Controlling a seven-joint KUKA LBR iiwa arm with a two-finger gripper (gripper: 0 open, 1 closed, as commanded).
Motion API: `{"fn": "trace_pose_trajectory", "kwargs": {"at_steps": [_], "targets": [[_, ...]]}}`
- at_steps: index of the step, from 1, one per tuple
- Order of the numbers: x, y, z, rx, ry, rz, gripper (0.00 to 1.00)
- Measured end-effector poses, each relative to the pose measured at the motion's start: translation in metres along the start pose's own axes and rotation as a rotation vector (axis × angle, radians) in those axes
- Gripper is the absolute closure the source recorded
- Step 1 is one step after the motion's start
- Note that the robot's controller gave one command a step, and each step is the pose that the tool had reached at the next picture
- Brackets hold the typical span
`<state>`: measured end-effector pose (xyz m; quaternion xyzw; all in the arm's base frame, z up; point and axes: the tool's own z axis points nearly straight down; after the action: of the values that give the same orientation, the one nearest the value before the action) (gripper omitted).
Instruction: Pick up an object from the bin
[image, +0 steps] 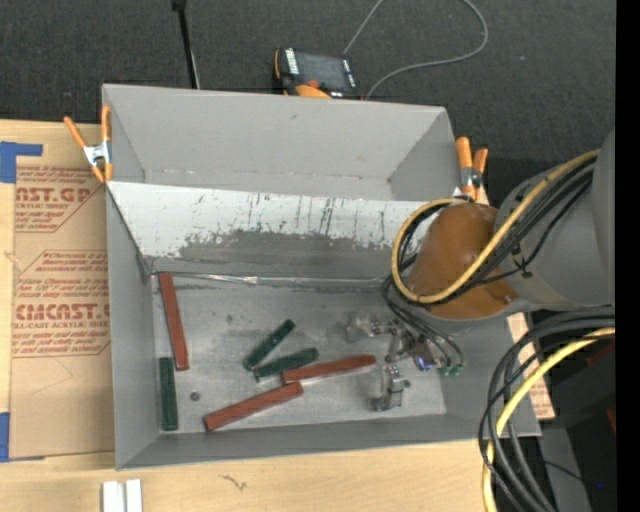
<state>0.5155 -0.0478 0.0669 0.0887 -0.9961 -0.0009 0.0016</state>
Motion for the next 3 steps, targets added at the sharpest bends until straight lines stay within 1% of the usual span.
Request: {"fn": "trace_pose_trajectory", "kwargs": {"at_steps": [1, 2, 3], "targets": [[-0.0006, -0.0011, -0.0025, 0.002, -0.003, 0.002, 1.0], [-0.0006, -0.001, -0.0025, 0.002, -0.003, 0.002, 0.0], [-0.0007, -0.0009, -0.0026, 0.002, -0.003, 0.001, 1.0]]}}
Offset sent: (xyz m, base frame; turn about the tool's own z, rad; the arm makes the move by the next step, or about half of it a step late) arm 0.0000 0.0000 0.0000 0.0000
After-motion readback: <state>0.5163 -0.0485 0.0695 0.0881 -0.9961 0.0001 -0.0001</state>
